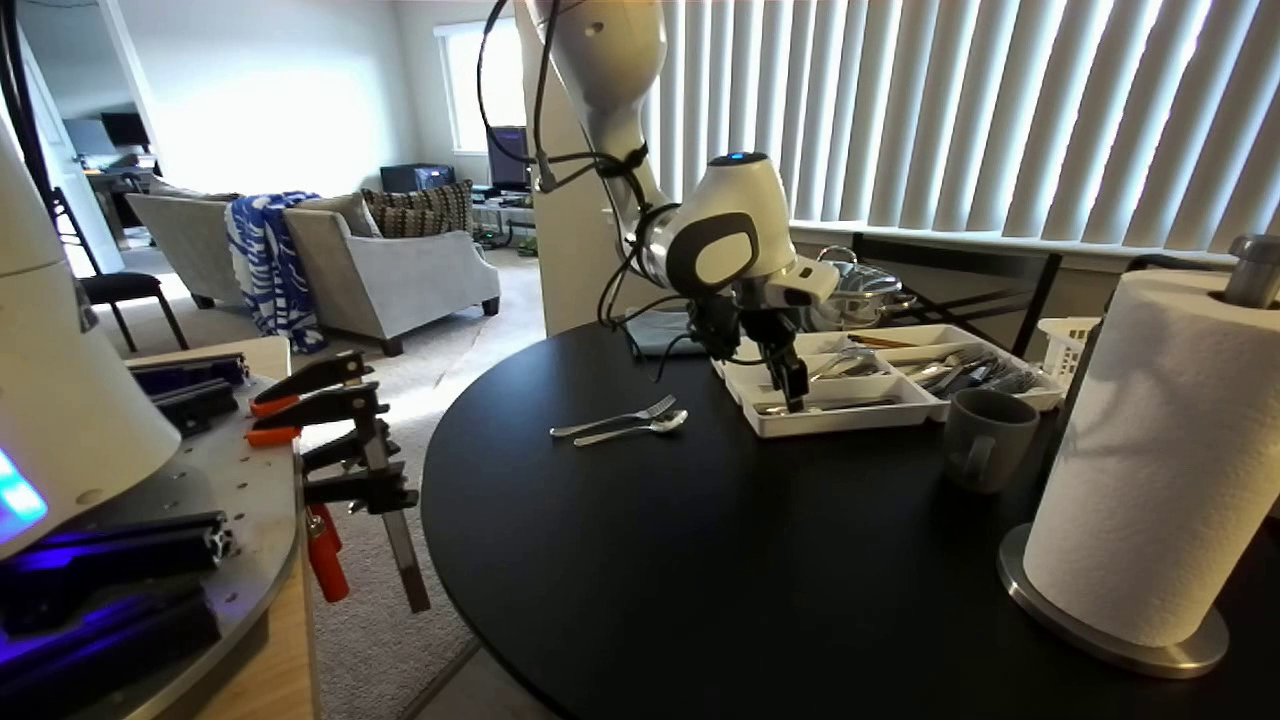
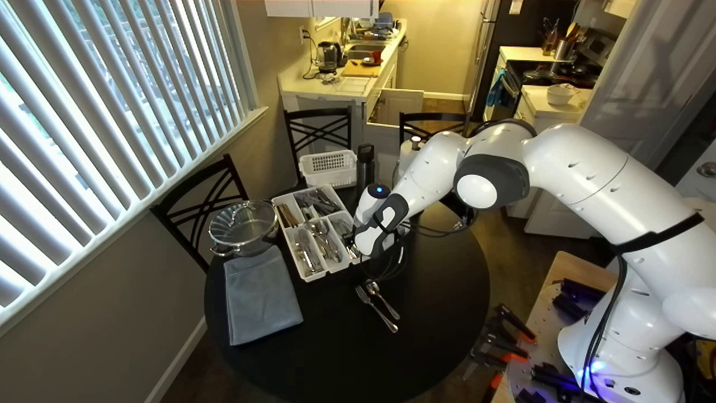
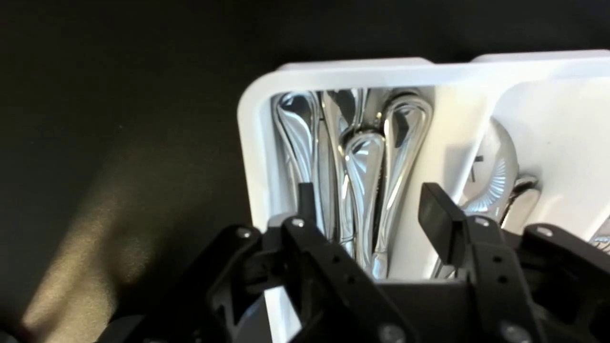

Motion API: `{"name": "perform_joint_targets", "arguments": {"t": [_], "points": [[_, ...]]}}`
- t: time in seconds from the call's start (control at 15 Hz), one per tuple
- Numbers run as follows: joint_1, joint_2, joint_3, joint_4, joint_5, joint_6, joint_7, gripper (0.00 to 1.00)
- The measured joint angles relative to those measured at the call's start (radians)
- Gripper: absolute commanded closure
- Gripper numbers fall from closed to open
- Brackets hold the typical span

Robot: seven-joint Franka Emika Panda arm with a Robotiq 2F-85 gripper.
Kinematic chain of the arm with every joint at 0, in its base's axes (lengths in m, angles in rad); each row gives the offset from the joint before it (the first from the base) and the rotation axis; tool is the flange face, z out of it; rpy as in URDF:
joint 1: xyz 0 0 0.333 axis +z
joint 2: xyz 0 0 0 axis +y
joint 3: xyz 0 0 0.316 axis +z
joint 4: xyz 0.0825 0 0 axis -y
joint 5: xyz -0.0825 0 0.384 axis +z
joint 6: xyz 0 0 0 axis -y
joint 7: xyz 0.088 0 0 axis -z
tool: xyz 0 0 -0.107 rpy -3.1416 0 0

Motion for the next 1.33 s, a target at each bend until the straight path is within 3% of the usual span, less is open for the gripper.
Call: {"name": "perform_joint_targets", "arguments": {"t": [0.07, 0.13, 0.27, 0.8, 1.0, 1.2, 1.33], "points": [[0.001, 0.002, -0.004, 0.002, 0.0, -0.011, 0.001, 0.06], [0.004, 0.004, -0.008, 0.007, 0.0, -0.031, 0.001, 0.47], [0.015, 0.012, -0.016, 0.032, 0.0, -0.079, 0.002, 0.45], [0.107, 0.058, -0.092, 0.181, -0.06, -0.386, 0.037, 0.97], [0.14, 0.058, -0.105, 0.209, -0.119, -0.496, 0.051, 1.0], [0.163, 0.042, -0.104, 0.197, -0.147, -0.48, 0.051, 1.0], [0.184, 0.001, -0.105, 0.136, -0.15, -0.408, 0.056, 1.0]]}}
